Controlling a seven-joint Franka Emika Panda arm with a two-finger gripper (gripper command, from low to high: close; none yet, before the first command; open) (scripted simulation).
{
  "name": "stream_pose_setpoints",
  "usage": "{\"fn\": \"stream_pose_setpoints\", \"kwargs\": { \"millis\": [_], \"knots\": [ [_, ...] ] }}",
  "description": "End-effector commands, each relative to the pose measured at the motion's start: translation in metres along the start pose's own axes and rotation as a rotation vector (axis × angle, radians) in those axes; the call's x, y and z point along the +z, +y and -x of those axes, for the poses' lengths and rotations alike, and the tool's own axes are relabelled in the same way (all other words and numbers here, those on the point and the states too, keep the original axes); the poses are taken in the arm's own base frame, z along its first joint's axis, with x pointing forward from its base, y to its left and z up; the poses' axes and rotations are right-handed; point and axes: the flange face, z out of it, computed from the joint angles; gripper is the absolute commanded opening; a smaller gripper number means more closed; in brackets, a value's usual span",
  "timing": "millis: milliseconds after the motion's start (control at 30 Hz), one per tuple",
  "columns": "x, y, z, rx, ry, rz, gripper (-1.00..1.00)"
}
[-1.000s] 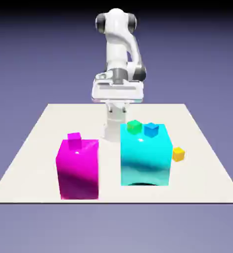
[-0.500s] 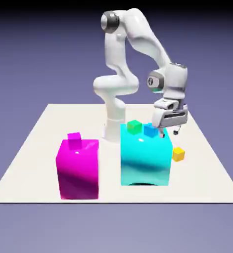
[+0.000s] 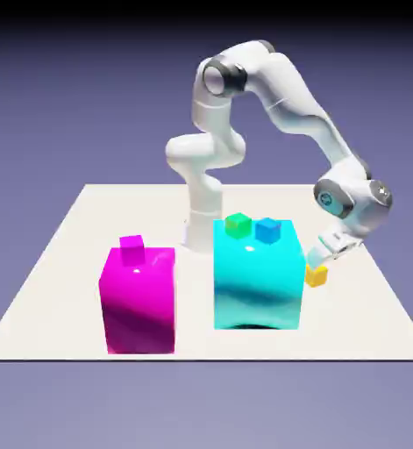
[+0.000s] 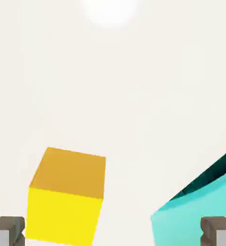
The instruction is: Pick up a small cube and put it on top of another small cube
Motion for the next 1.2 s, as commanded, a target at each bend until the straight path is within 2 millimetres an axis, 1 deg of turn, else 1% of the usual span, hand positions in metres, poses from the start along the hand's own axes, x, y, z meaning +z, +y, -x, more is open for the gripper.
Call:
{"fn": "stream_pose_setpoints", "kwargs": {
  "millis": [0, 67, 200, 233, 267, 400, 433, 467, 500, 600, 700, 733, 833, 933, 967, 1167],
  "knots": [
    [0.006, -0.003, 0.012, 0.045, -0.023, 0.003, 0.0],
    [0.007, -0.003, 0.013, 0.048, -0.024, 0.004, 0.0],
    [0.074, -0.01, 0.007, 0.048, -0.024, 0.004, 0.0],
    [0.074, -0.01, 0.007, 0.048, -0.024, 0.004, -1.0],
    [0.074, -0.01, 0.007, 0.048, -0.024, 0.004, -1.0],
    [0.007, -0.003, 0.013, 0.048, -0.024, 0.004, -1.0],
    [0.007, -0.003, 0.013, 0.048, -0.024, 0.004, -1.0],
    [0.004, -0.005, 0.001, 0.015, -0.035, -0.008, -1.0],
    [-0.004, -0.011, 0.003, -0.044, -0.013, -0.035, -1.0],
    [-0.055, -0.001, -0.03, -0.118, 0.052, -0.153, -1.0],
    [-0.105, 0.017, -0.062, -0.188, 0.138, -0.254, -1.0],
    [-0.124, 0.031, -0.077, -0.185, 0.163, -0.283, -1.0],
    [-0.176, 0.095, -0.128, -0.118, 0.227, -0.358, -1.0],
    [-0.199, 0.175, -0.156, 0.058, 0.181, -0.37, -1.0],
    [-0.204, 0.197, -0.158, 0.103, 0.162, -0.369, -1.0],
    [-0.206, 0.264, -0.125, 0.239, 0.025, -0.266, -1.0]
  ]
}}
